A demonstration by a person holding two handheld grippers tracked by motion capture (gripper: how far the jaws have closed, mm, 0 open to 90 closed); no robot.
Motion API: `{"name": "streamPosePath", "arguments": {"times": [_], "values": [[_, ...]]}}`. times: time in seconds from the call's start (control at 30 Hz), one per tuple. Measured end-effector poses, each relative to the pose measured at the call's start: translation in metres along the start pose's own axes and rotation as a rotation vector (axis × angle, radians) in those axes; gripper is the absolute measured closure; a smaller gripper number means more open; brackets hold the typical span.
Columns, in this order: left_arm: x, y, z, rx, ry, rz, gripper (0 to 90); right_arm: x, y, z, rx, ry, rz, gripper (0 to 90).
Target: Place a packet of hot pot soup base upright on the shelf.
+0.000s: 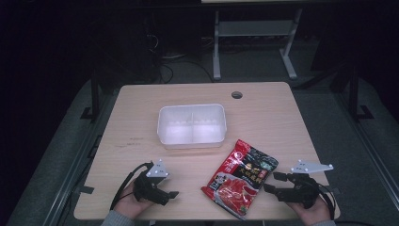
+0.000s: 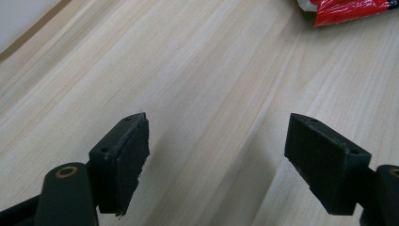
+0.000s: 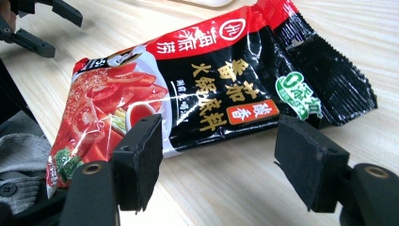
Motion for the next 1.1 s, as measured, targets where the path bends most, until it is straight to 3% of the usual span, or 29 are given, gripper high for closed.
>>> {"name": "streamPosePath", "arguments": {"times": [0.27, 0.4, 0.67, 0.9, 0.97, 1.1], "values": [[0.004, -0.001, -0.006, 0.009, 0.001, 0.033, 23.7, 0.006, -0.003, -0.010, 0.006, 0.001, 0.003, 30.4], [0.009, -0.006, -0.013, -0.006, -0.025, 0.054, 26.4, 0.010, -0.002, -0.021, 0.019, 0.001, -0.004, 30.6], [0.018, -0.007, -0.032, -0.011, -0.052, 0.113, 44.8, 0.022, 0.000, -0.033, 0.025, -0.014, 0.015, 31.1], [0.026, -0.010, -0.050, -0.006, -0.090, 0.106, 60.9, 0.032, -0.002, -0.047, 0.021, -0.032, 0.042, 31.0], [0.032, -0.015, -0.061, -0.020, -0.119, 0.109, 65.9, 0.034, -0.004, -0.050, 0.017, -0.033, 0.046, 30.8], [0.037, -0.020, -0.072, -0.031, -0.128, 0.129, 72.2, 0.038, -0.009, -0.055, 0.009, -0.041, 0.044, 30.3]]}}
Point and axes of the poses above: each handheld gripper's, and its own axes: y roughly backward along the jaws, z roughly out of its underside, x roughly to its right, the point moved 2 cm from there along -y, roughly forward along the jaws, and after that the axes turned 1 degree about -y, right-handed, at the moved point
